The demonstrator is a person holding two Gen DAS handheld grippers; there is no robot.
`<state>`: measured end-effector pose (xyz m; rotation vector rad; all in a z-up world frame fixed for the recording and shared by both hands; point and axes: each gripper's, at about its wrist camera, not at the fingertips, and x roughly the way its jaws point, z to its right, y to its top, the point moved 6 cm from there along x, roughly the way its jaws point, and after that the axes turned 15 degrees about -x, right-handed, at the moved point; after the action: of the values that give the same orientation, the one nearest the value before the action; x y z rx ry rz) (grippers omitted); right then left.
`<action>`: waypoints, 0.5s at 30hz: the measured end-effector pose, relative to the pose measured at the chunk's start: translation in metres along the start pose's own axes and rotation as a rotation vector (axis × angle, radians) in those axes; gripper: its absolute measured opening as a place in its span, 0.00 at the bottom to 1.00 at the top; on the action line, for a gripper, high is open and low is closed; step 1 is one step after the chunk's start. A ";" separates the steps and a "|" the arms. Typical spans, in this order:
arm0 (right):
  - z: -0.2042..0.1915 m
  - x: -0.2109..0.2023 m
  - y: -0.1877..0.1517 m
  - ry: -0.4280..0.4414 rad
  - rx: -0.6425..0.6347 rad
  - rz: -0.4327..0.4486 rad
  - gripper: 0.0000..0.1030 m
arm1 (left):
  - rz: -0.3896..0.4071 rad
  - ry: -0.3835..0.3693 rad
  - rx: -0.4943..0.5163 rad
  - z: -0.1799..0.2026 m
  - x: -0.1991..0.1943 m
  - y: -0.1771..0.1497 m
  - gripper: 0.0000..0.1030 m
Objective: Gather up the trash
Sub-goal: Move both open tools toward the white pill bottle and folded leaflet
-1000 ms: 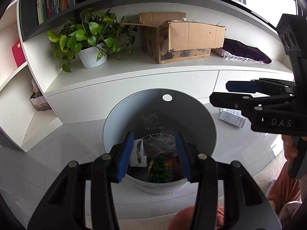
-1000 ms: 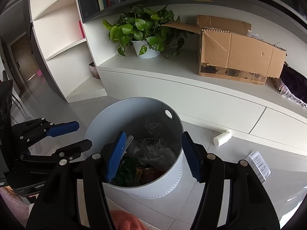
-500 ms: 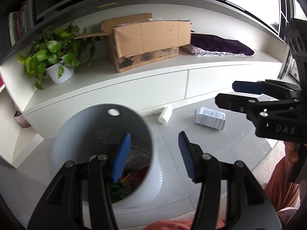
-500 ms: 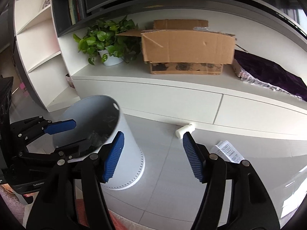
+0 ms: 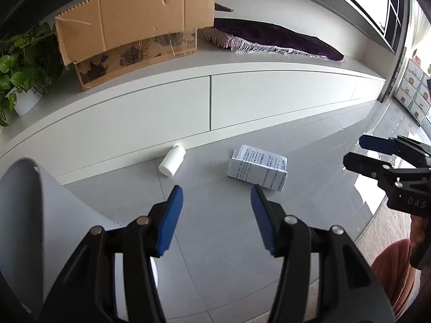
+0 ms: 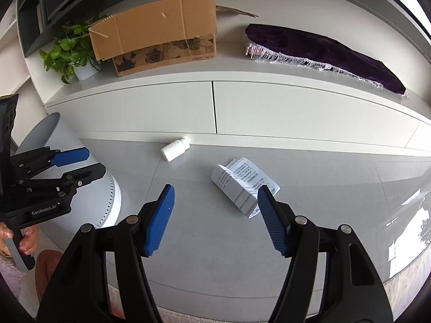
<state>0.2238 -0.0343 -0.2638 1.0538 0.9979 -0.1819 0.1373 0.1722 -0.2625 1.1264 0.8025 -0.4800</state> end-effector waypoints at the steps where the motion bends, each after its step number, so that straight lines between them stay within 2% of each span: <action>1: 0.004 0.007 -0.003 0.001 0.000 -0.007 0.61 | -0.005 0.004 -0.008 0.000 0.012 0.001 0.52; 9: 0.025 0.090 -0.021 0.048 -0.029 -0.074 0.60 | -0.063 0.045 -0.058 -0.030 0.112 0.009 0.52; 15: 0.035 0.166 -0.024 0.081 -0.074 -0.124 0.58 | -0.089 0.109 -0.086 -0.063 0.183 0.012 0.52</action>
<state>0.3264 -0.0227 -0.4009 0.9383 1.1355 -0.2032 0.2419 0.2443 -0.4086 1.0469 0.9634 -0.4569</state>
